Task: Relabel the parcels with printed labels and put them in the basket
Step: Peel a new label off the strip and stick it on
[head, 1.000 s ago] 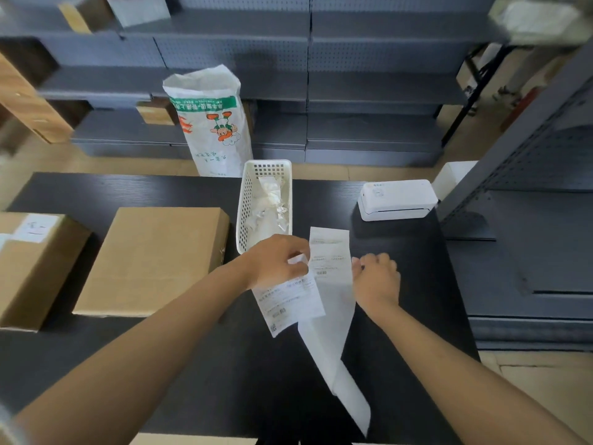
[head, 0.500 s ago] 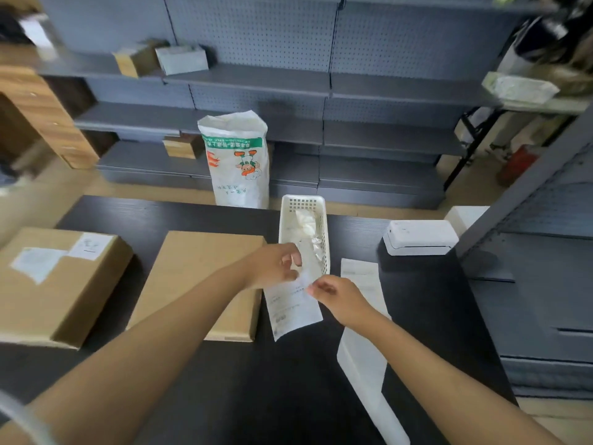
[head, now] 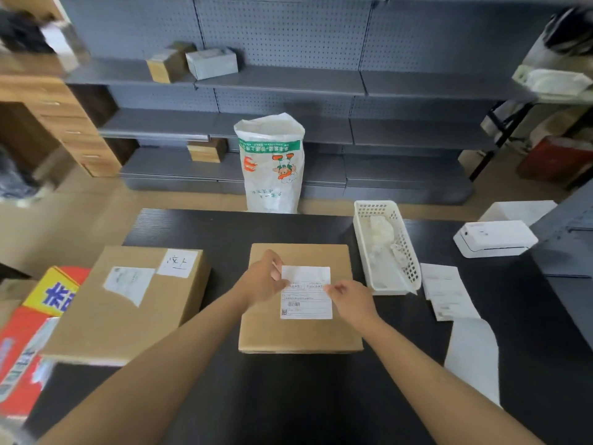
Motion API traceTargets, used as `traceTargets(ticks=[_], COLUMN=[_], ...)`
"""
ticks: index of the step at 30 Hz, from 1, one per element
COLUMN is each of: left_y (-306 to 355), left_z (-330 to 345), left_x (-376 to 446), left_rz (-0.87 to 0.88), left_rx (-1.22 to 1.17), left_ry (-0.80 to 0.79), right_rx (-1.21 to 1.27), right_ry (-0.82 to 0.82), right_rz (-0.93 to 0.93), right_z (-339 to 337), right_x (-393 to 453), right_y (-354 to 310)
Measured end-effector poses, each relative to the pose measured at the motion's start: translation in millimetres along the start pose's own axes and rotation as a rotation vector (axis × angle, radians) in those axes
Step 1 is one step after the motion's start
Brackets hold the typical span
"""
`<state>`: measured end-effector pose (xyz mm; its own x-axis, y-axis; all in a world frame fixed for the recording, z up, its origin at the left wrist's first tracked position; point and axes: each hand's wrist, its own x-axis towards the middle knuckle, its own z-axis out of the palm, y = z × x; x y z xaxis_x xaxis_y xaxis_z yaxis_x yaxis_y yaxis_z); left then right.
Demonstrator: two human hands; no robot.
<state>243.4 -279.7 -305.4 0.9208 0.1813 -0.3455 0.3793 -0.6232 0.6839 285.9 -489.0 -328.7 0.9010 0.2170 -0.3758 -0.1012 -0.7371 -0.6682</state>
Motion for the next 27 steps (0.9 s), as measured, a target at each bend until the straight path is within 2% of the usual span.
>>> traceTargets(ticks=[6,19,23,25,27], left_y=[-10.1,-25.2,-23.4,-21.0,-21.4], left_z=[10.9,28.2,33.2,34.8,37.0], left_x=[19.1,38.4,40.5,37.7,35.1], left_rz=[-0.075,-0.074,-0.093,-0.067,0.032], left_rx=[0.02,0.154,0.17,0.242,0.414], left_ry=[0.059,0.069,0.07,0.099,0.202], right_rx=[-0.249,-0.391,-0.49,-0.581,-0.674], right_ry=[0.103,0.127,0.181,0.209,0.255], right_rz=[-0.007,-0.068,-0.108,-0.114,-0.13], right_z=[12.8,24.2,27.9,30.4,36.2], right_x=[22.7,34.0,35.4,35.8,32.6], right_y=[-7.9,-5.3,-4.7,-4.9,-5.1])
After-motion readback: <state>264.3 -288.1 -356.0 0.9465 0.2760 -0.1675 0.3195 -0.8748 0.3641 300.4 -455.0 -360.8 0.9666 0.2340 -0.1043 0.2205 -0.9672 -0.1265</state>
